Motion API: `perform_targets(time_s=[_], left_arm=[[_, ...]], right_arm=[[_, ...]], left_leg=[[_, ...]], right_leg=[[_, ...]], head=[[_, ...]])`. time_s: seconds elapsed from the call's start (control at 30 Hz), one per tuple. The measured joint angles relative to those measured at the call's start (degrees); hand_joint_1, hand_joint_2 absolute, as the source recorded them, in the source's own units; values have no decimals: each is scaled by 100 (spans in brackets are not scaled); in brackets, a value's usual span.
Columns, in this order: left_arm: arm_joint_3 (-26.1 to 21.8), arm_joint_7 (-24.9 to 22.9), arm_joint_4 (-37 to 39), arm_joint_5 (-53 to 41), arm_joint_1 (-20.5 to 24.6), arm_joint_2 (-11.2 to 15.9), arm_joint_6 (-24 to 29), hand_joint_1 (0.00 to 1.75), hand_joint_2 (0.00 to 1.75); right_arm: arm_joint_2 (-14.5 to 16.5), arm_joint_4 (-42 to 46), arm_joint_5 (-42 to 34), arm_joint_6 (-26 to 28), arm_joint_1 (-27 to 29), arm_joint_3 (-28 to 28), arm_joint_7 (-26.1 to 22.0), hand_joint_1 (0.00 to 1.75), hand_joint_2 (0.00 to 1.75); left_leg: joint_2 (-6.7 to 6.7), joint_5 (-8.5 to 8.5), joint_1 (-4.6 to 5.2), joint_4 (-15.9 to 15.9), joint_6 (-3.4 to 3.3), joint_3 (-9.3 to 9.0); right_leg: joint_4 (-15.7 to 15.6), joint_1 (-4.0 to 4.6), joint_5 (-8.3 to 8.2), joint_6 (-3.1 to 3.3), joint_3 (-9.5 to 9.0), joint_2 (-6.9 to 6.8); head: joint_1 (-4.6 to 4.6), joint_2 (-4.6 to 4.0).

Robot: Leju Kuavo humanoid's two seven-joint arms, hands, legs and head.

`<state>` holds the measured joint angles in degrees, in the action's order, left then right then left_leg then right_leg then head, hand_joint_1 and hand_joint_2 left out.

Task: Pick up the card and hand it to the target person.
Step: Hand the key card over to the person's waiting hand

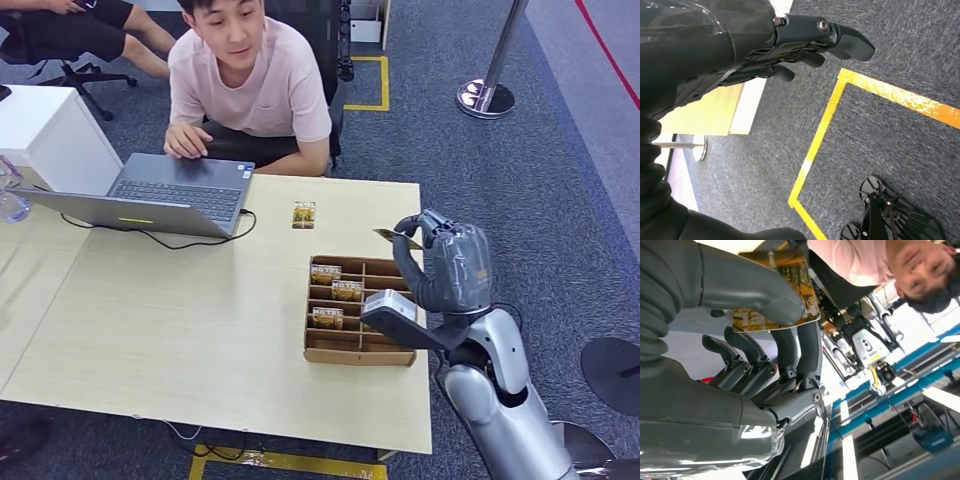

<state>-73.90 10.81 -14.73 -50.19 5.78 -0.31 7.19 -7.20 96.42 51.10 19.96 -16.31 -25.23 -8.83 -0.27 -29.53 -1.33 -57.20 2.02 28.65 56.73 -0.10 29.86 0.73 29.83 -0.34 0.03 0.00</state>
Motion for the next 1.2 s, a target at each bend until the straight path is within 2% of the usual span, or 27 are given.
perform_targets(time_s=[0.17, 0.4, 0.67, 0.77, 0.97, 1.2], left_arm=[[1, -2, 0, -55, 6, -19, -3, 0, 175], [4, -10, 0, -194, 46, -28, -19, 0, 175], [4, -14, 2, -211, 66, -28, -23, 0, 175], [12, -18, 2, -260, 79, -28, -22, 0, 175], [49, -119, 7, -438, 240, -30, -11, 0, 175], [77, -226, 13, -535, 368, -28, 3, 0, 175]], right_arm=[[84, -23, 111, 320, 32, 14, -353, 166, 175], [455, -749, 705, 1417, -13, -191, -856, 166, 175], [642, -1313, 806, 1617, -85, -323, -891, 166, 175], [725, -1475, 1054, 1820, -157, -336, -976, 166, 175], [1382, -2458, 1787, 1950, -622, -87, -1390, 166, 175], [2086, -3919, 2572, 1968, -1274, 424, -1182, 166, 175]], left_leg=[[0, 0, 0, 0, 0, 0], [0, 3, -2, 1, 4, 1], [-1, 5, -1, 0, 6, 3], [0, 5, -1, 0, 6, 2], [0, 12, -2, 0, 16, -1], [1, 22, -2, 0, 23, -2]], right_leg=[[0, 0, 0, 0, 0, 0], [4, 2, 0, 1, 0, 1], [5, 0, -1, 0, 0, -2], [5, 0, -2, -1, 0, 0], [19, 1, -3, 1, 3, 1], [27, 1, -9, 10, 7, 4]], head=[[0, 0], [-1, 0], [1, 0], [1, 0], [0, 0], [0, 0]])
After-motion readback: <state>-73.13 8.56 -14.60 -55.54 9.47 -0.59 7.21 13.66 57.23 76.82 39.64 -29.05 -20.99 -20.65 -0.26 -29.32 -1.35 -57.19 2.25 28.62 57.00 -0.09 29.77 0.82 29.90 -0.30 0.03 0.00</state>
